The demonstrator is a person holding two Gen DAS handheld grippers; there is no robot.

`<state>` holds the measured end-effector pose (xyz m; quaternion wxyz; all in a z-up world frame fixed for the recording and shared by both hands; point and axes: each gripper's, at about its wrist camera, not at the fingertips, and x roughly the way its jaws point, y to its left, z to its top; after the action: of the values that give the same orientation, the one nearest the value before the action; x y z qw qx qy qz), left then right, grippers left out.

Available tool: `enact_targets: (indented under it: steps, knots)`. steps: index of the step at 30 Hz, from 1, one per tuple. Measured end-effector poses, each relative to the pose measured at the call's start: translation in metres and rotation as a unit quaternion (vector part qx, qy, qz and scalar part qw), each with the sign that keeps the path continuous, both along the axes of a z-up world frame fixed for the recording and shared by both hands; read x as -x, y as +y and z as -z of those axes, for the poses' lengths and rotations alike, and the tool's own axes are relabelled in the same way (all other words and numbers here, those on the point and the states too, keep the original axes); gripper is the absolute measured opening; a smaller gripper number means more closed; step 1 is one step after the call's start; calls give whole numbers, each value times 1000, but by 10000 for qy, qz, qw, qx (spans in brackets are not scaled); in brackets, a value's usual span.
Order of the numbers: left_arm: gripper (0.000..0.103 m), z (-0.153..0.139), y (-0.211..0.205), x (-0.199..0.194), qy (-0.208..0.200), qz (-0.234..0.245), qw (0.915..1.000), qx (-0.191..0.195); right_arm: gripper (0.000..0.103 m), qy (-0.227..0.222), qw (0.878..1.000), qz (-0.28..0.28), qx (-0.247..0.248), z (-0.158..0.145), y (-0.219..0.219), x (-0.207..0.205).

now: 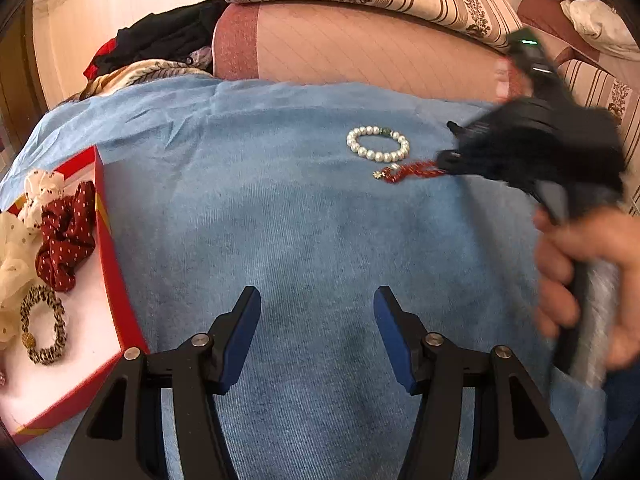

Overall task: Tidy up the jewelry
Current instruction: 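Grasp the red bead bracelet with the right tool and lift it, then close the left tool on the pearl bracelet while the right tool holds the red beads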

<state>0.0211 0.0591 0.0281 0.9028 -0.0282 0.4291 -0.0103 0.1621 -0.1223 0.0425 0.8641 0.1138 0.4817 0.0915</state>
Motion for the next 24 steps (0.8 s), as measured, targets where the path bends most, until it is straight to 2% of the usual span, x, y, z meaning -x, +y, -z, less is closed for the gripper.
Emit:
enact_targets:
  steps: [6, 9, 12, 15, 17, 19, 22, 24]
  knots:
    - [58, -11, -7, -18, -49, 144, 9998, 111, 7, -323, 9993, -54, -166, -37, -27, 49]
    - [58, -14, -11, -42, 64, 138, 9995, 294, 7, -446, 9984, -66, -348, -52, -42, 75]
    - [58, -13, -7, -77, 287, -31, 9979, 580, 7, -541, 9973, -99, -496, -55, -51, 88]
    - [57, -13, -5, -111, 418, -208, 9966, 677, 7, -537, 9956, -99, -761, -49, -65, 87]
    - [53, -10, -5, -131, 495, -349, 9956, 717, 7, -384, 9940, -117, -1013, -42, -67, 80]
    - [42, -4, -5, -150, 561, -480, 9944, 754, 7, -314, 9928, -162, -1144, -39, -68, 76]
    - [38, 6, -8, -172, 646, -548, 9926, 867, 7, -279, 9917, -189, -1237, -36, -70, 74]
    - [35, 16, -15, -185, 782, -584, 9929, 685, 7, -270, 9909, -195, -1304, -36, -73, 74]
